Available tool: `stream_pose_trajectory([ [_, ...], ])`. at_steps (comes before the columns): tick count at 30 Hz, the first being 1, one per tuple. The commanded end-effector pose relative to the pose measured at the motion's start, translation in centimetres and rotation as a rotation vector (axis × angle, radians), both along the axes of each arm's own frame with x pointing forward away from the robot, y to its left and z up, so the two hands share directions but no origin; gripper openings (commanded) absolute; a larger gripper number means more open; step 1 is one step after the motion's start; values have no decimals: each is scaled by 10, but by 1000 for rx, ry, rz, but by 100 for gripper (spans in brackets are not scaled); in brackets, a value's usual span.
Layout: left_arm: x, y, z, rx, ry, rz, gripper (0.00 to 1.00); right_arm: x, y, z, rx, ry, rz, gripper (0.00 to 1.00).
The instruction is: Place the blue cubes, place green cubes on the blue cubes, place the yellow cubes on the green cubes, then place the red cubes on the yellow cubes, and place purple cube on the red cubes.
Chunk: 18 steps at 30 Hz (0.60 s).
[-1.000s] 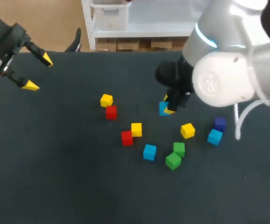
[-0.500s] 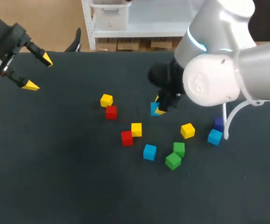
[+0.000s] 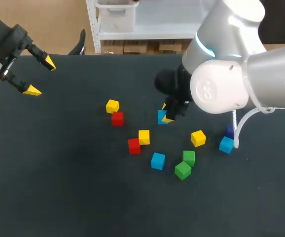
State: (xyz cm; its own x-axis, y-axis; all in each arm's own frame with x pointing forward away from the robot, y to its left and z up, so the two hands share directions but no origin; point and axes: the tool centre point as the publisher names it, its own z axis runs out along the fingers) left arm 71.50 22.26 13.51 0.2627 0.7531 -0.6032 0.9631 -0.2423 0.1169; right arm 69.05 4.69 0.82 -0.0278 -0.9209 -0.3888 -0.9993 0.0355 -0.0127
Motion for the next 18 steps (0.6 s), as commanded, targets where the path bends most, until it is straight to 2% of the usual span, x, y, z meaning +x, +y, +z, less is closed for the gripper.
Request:
stream_pose_trajectory([
  [1, 0, 0, 0, 0, -3, 0, 100, 4, 3, -3, -1, 6, 6, 0],
  [18, 0, 0, 0, 0, -3, 0, 100, 8, 1, -11, -13, 12, 11, 0],
])
